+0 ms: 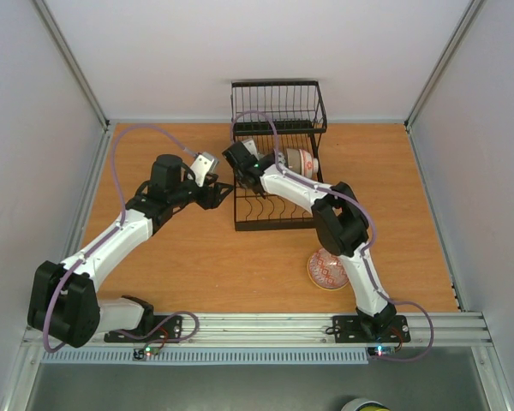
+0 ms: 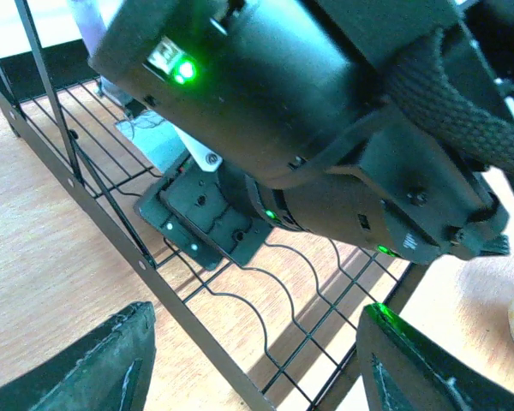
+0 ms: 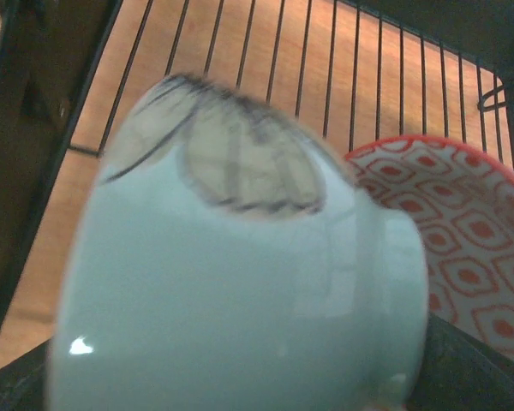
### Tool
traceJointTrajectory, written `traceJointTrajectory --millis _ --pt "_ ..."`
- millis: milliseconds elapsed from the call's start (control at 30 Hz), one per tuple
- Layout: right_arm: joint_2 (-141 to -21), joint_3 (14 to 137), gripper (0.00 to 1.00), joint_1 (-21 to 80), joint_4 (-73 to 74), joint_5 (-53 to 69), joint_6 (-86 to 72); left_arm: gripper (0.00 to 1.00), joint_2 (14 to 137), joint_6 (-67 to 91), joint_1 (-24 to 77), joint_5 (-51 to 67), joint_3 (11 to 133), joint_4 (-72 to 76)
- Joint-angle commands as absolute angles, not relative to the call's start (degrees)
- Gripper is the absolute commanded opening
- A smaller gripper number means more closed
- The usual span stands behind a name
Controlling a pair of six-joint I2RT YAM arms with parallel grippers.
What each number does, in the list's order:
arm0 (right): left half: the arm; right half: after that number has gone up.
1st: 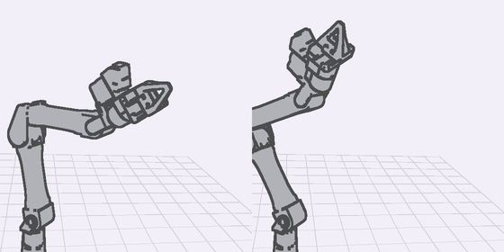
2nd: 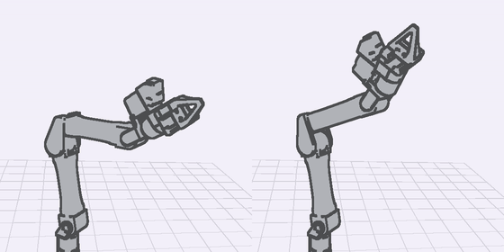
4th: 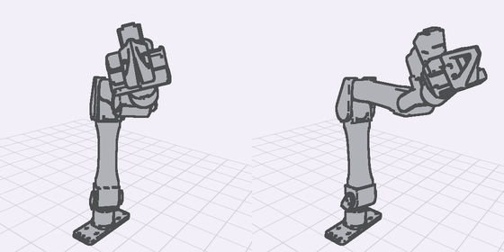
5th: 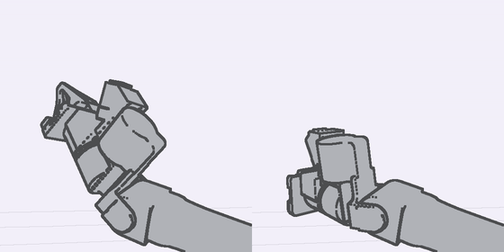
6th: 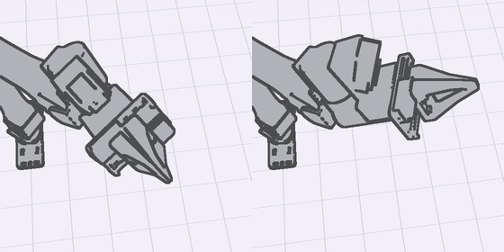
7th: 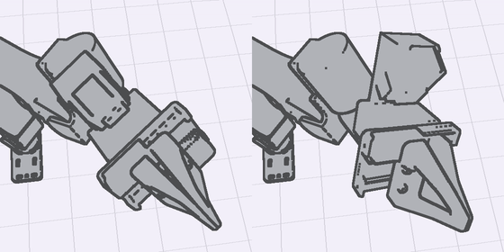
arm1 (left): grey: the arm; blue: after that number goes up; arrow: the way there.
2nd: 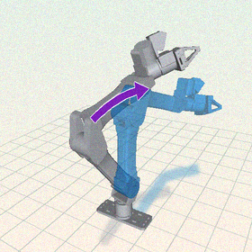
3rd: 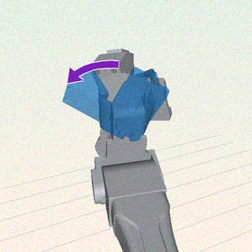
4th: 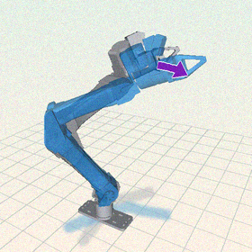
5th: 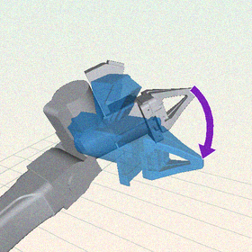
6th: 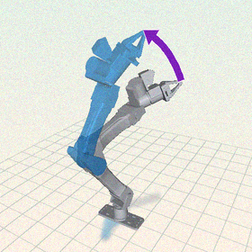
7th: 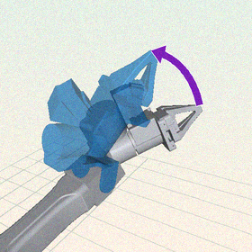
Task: Load the bowls into the dish rack
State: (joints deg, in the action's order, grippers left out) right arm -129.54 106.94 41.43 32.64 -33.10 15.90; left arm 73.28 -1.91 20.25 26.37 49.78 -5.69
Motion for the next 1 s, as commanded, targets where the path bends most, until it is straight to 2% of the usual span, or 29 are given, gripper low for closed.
traceJointTrajectory --millis 0,267,500,633,867,967 --pt "-124.6 103.9 0.87 42.0 33.5 -33.3 17.1 0.65 72.0 -2.7 20.0 27.3 49.2 -2.8" --pt "-119.2 99.4 0.96 42.9 29.8 -32.7 19.0 0.65 72.3 -2.8 20.0 27.5 49.2 -2.8" --pt "-112.9 95.6 0.97 44.7 27.2 -35.4 21.0 0.65 72.6 -3.0 20.0 27.4 49.3 -2.8" --pt "-105.4 90.4 0.96 46.0 27.3 -36.0 18.5 0.65 72.8 -3.0 20.0 27.6 49.3 -2.7" --pt "-87.6 72.1 0.74 46.1 33.2 -37.8 3.6 0.65 73.4 -3.0 20.0 28.6 49.5 -2.9" --pt "-81.1 65.4 0.55 46.1 41.2 -39.4 -7.3 0.65 73.6 -2.8 20.0 28.9 49.6 -3.0"
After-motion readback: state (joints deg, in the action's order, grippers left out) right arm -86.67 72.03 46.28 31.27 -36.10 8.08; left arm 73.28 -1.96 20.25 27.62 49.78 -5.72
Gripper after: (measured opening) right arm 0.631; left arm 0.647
